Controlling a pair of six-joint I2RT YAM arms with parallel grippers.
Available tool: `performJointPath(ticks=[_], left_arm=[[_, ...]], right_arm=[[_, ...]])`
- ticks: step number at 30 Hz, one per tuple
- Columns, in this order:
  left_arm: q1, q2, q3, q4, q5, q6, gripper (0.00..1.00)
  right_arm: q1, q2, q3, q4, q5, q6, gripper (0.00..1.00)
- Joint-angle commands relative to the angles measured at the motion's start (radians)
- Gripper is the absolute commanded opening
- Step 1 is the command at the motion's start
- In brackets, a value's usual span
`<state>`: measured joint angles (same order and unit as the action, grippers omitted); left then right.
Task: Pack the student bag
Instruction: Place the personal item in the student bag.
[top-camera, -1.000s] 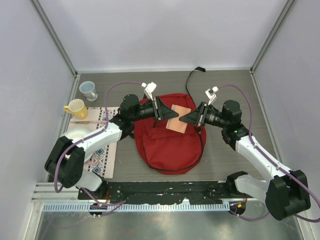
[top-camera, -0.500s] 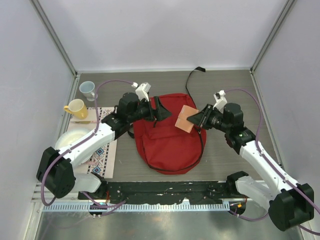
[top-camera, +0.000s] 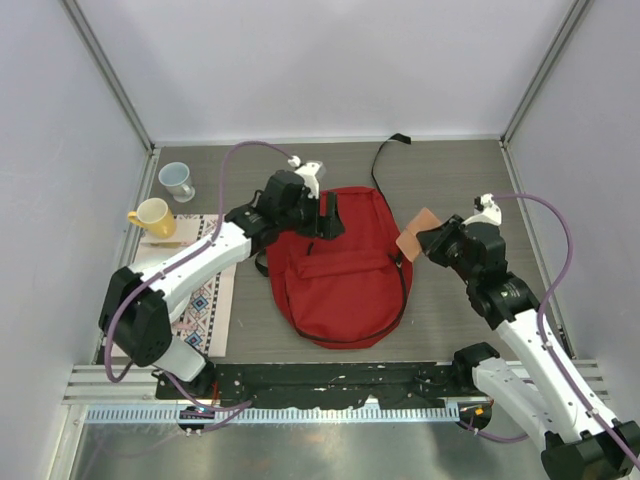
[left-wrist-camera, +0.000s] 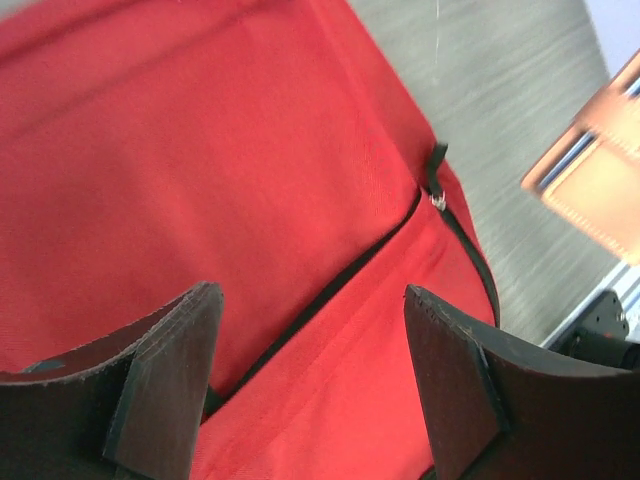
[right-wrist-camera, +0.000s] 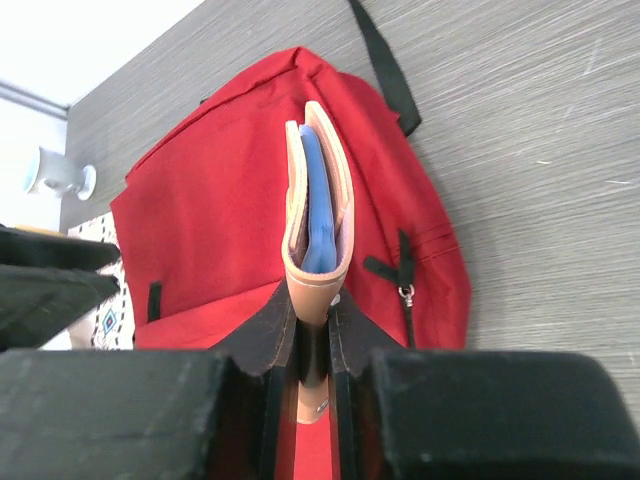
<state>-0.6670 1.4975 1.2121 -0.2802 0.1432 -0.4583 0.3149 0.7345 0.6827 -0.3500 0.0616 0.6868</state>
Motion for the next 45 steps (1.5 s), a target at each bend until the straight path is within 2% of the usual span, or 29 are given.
performJointPath(ticks=[1,9,14,24,28,34,40,45], left_arm=[[-0.028,0.046,0.017,-0.014,0.079,-0.044,0.76],[-0.031,0.052,-0.078,0.032,0.075,-0.103,0.75],[-0.031,0.052,-0.102,-0.005,0.012,-0.103,0.75],[-0.031,-0.051,-0.135,-0.099,-0.312,-0.103,0.76],[-0.029,-0.069,-0.129,-0.14,-0.369,-0.098,0.77],[-0.031,-0.102,-0.114,-0.122,-0.347,-0.092,0.77],[-0.043,-0.077,-0.022,-0.119,-0.31,-0.068,0.77],[-0.06,0.01,0.079,-0.126,-0.237,0.078,0.77]], right_arm=[[0.003,-0.032,0.051,-0.027,0.124,0.007,0.01],[0.004,-0.009,0.035,-0.015,0.1,0.02,0.01],[0.004,0.002,0.025,-0.007,0.084,0.025,0.01],[0.004,0.011,0.009,-0.003,0.069,0.028,0.02],[0.004,0.019,0.005,0.006,0.057,0.028,0.02],[0.004,0.026,0.005,0.011,0.05,0.031,0.02],[0.004,0.025,0.002,0.013,0.056,0.03,0.02],[0.004,0.019,0.001,0.009,0.058,0.031,0.02]])
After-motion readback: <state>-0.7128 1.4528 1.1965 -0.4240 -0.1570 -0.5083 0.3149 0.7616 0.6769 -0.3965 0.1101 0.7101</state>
